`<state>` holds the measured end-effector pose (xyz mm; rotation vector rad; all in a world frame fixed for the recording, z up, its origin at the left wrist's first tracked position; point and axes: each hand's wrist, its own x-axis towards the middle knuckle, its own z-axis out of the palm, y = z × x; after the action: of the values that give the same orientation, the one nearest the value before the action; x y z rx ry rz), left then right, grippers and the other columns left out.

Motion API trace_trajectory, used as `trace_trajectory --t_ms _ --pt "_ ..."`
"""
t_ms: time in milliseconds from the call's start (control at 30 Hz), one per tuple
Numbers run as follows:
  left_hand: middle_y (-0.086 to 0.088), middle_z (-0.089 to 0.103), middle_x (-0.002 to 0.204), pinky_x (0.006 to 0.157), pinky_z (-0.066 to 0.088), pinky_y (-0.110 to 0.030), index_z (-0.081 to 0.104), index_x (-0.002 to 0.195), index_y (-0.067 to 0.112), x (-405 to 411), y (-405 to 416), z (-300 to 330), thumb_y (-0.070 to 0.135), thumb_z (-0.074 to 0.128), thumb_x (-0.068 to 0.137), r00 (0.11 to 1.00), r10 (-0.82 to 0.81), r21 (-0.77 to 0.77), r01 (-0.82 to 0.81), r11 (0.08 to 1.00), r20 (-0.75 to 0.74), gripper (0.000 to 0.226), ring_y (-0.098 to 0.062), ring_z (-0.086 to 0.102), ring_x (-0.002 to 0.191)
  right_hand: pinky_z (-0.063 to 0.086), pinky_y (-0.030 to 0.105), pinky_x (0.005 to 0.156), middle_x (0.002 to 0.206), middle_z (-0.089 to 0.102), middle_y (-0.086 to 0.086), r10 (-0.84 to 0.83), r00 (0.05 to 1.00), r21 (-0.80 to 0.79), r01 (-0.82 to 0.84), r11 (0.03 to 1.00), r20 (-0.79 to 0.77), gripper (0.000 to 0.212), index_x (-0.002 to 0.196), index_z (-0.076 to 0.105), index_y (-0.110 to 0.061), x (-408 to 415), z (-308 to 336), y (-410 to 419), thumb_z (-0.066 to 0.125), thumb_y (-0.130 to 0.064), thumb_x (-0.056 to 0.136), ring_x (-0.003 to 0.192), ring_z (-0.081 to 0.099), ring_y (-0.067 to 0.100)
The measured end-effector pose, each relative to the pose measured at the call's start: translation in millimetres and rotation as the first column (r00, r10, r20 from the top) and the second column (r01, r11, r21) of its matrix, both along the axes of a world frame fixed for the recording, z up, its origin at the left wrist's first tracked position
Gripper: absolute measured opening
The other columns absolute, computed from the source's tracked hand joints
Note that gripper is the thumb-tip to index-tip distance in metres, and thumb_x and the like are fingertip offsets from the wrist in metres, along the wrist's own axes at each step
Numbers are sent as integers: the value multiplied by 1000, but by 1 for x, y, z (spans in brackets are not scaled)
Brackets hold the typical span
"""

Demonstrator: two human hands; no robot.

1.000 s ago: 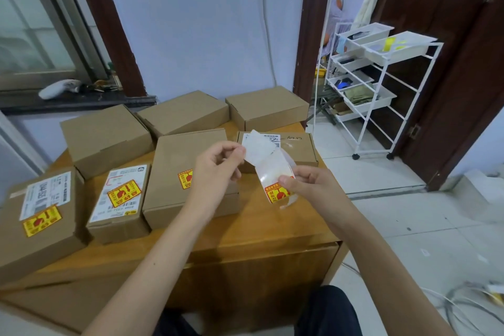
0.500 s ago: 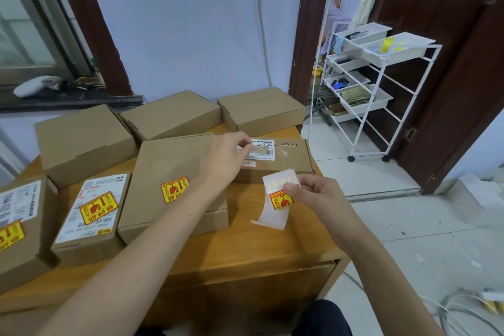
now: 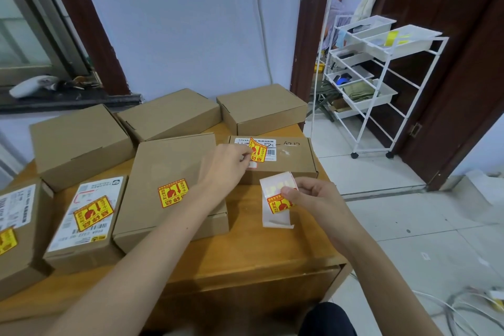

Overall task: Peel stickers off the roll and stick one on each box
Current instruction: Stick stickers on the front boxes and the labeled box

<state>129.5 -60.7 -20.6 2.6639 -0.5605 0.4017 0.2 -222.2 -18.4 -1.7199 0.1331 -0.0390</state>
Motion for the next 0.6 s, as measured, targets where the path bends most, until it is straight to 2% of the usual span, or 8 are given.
trace_trajectory --t_ms 133,267,367,467,600 --pt "2 69 118 48 40 -15 66 121 23 4 0 -3 30 53 96 999 -1 -2 1 1000 -35 29 -12 65 90 51 8 63 79 78 -19 5 1000 3 -5 1000 3 8 88 73 -30 -1 0 -1 65 -29 88 82 72 -5" --pt "-1 68 108 57 54 -21 70 109 19 7 0 -7 30 52 95 998 -7 48 10 999 -57 25 -12 62 83 53 7 61 79 78 -18 11 1000 19 -11 1000 6 8 90 73 -29 -1 2 -2 65 -26 88 81 72 -4" --pt "-1 59 106 65 53 -25 72 101 19 7 -1 -10 34 52 94 999 -23 98 26 995 -25 26 -13 53 91 53 9 63 82 78 -15 2 1000 12 -2 1000 -1 9 92 73 -27 -1 2 -3 65 -27 88 83 73 -2" --pt "-1 59 113 71 46 -27 71 103 17 7 -1 -8 35 50 94 999 -42 118 42 992 -6 29 -15 45 95 54 12 67 86 79 -9 -16 1000 12 16 1000 -10 14 96 75 -21 0 2 -4 66 -27 88 84 74 2" --pt "-1 65 116 76 43 -32 63 114 21 2 1 -4 34 48 95 993 -66 138 79 987 -100 27 -20 47 106 53 14 69 88 79 -9 -42 999 4 42 999 -25 14 94 76 -23 -1 3 -3 66 -29 87 84 73 0"
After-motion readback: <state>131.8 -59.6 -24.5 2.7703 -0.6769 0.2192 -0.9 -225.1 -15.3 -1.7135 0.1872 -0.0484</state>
